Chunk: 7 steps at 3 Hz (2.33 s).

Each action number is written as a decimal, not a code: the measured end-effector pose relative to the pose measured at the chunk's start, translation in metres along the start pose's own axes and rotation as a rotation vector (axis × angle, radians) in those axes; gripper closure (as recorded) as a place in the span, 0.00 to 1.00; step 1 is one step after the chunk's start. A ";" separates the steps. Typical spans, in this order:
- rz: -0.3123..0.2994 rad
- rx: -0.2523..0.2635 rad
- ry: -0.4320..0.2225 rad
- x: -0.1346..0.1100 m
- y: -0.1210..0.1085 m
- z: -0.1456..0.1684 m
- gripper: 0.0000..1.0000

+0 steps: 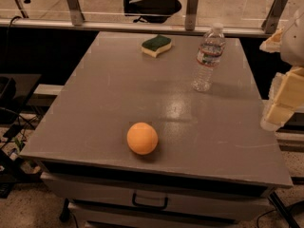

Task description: Move water bottle near sponge

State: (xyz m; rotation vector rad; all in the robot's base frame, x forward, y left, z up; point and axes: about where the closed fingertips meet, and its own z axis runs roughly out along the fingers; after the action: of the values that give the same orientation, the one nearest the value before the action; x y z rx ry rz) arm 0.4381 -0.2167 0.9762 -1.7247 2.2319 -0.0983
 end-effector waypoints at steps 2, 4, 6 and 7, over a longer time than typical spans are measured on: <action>0.044 0.027 -0.020 -0.002 -0.020 0.005 0.00; 0.176 0.077 -0.139 -0.005 -0.088 0.039 0.00; 0.291 0.087 -0.327 -0.029 -0.144 0.080 0.00; 0.318 0.080 -0.433 -0.052 -0.157 0.092 0.00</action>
Offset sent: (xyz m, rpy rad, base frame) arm 0.0357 -0.0060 -0.0029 0.0435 -0.0252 -0.0756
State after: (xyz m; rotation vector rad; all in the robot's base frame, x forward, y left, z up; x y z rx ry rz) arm 0.6226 -0.1969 0.9381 -1.1907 2.1032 0.2329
